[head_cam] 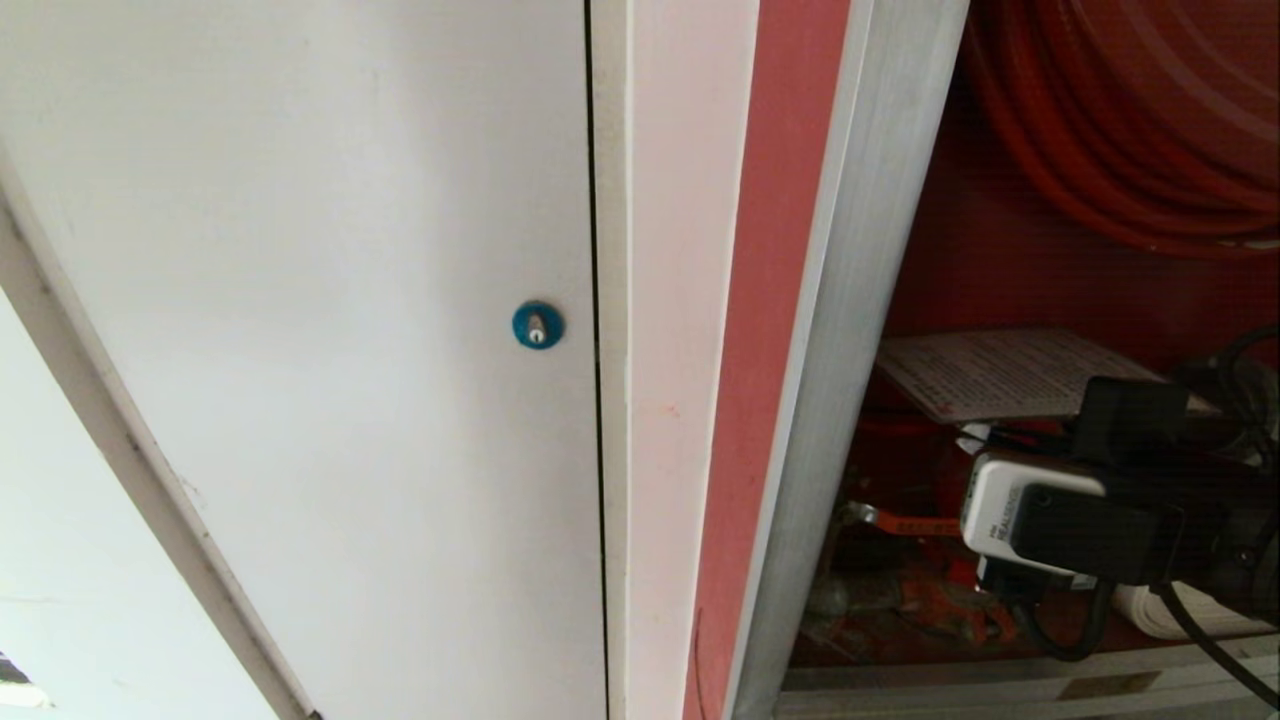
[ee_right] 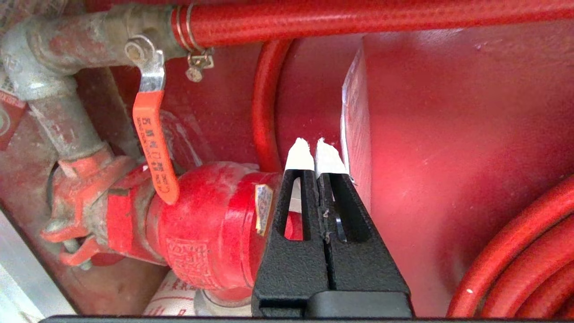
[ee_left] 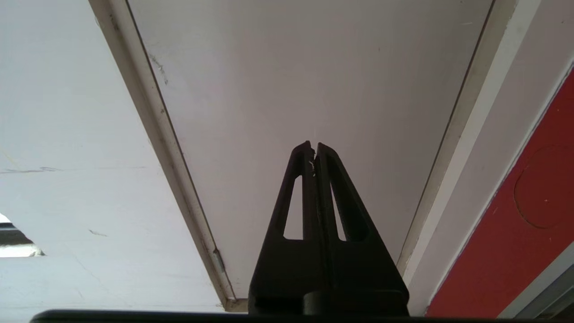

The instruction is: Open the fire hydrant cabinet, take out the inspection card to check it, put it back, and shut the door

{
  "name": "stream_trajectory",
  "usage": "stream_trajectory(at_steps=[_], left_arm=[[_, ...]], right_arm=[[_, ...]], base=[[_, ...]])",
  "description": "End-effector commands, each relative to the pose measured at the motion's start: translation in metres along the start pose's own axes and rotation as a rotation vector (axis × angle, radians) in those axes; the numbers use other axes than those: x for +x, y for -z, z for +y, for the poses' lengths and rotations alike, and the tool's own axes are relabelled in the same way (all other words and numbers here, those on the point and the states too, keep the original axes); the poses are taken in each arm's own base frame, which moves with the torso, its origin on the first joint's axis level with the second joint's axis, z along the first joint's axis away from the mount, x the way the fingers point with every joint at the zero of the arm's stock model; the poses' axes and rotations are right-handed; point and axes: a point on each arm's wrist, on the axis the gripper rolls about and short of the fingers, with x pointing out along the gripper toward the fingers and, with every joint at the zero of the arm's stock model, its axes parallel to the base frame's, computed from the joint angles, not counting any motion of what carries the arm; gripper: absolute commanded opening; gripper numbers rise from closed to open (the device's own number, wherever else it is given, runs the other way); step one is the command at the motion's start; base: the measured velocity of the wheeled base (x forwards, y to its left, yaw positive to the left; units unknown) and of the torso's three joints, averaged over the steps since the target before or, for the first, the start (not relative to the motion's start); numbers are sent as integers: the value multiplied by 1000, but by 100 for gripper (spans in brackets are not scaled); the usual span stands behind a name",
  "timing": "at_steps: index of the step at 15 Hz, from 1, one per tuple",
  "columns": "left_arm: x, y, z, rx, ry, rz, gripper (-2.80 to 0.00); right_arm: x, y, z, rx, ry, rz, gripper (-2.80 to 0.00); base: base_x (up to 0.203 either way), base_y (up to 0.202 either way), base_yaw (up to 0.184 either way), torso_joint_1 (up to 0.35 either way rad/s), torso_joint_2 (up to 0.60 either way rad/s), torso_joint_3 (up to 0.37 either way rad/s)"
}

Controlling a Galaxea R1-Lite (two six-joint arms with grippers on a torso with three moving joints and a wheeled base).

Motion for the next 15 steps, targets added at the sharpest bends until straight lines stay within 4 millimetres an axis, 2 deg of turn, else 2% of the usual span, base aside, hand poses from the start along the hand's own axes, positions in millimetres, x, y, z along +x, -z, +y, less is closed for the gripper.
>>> stream_trajectory(at_steps=[1,5,9,12,13,14,15], left_arm=[[1,2,0,1,0,8,-280],[1,2,0,-1,0,8,-280],[1,2,0,-1,-1,8,-280],[1,2,0,1,0,8,-280],[1,2,0,1,0,8,-280],[1,2,0,-1,0,8,-280],[1,2,0,0,-1,7,-280]], right_arm=[[-4,0,-3,-2,19,-7,-280],[-22,6,-1,-30,-21,-7,-280],[-28,11,8,-44,-46,27,-280],[-38,12,6,-41,-30,2,-280],[-42,12,5,-40,-24,-14,-112],[-46,11,6,-42,-28,-29,0],[-46,10,5,-38,-22,-42,0]], base=[[0,0,0,0,0,0],[0,0,0,0,0,0],[0,0,0,0,0,0],[0,0,0,0,0,0],[0,0,0,0,0,0],[0,0,0,0,0,0],[0,0,0,0,0,0]])
